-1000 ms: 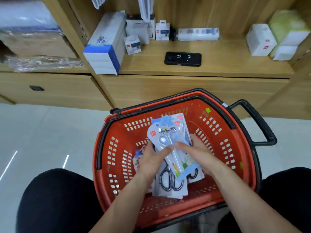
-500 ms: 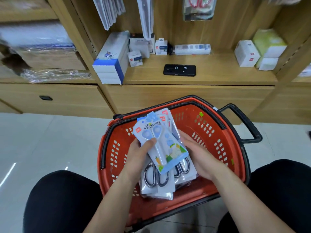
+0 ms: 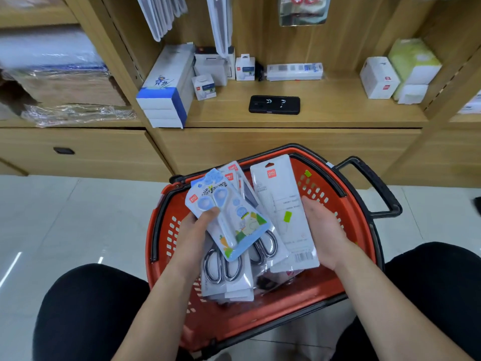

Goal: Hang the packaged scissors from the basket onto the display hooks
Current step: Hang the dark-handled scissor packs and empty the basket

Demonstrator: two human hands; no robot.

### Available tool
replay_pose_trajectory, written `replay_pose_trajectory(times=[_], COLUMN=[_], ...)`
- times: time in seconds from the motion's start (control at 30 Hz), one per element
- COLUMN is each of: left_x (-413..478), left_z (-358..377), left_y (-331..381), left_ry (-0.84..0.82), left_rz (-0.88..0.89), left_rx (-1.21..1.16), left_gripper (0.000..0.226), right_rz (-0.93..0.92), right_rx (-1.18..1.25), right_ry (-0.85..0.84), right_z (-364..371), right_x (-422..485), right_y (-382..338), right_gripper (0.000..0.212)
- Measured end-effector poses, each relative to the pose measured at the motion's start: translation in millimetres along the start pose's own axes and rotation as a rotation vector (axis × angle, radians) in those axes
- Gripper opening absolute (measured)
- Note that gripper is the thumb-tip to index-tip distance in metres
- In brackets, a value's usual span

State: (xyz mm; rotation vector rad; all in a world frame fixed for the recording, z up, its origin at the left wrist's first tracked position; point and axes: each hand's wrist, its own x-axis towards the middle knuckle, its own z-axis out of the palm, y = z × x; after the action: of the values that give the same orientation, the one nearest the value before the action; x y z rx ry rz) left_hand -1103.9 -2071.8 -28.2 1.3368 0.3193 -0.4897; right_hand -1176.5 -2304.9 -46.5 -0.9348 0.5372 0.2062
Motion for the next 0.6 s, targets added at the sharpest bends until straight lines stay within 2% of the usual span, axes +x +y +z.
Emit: replay_pose_trajectory(times=[0.13,0.27,0.37,0.5,0.6], left_x=[3,0,1,2,3], left_z=[3,18,25,25,25], left_y=[4,-1,-1,0,1], left_ry=[-0.011,-0.054,-0.068,-0.086,-0.079], left_rz=[0.004,0.004,0.010,0.006,0.008], left_rx=[-0.011,-0.010,0.010,0.023,0.011], left_gripper=[0.032,0.029,0.027,0.026,0.025], right_rz=[0.029,0.068,0.116,0.133,0.085], right_rx=[0.003,0.125,0.205,0.177,0.131], right_ry=[0.026,-0.046,-0.030,-0.069,-0.011], right_z=[0,18,25,17,10], right_x=[4,7,6,8,8], right_y=[-5,1,6,11,9], right_gripper=[0.042,0.051,0.061,0.055,0.052])
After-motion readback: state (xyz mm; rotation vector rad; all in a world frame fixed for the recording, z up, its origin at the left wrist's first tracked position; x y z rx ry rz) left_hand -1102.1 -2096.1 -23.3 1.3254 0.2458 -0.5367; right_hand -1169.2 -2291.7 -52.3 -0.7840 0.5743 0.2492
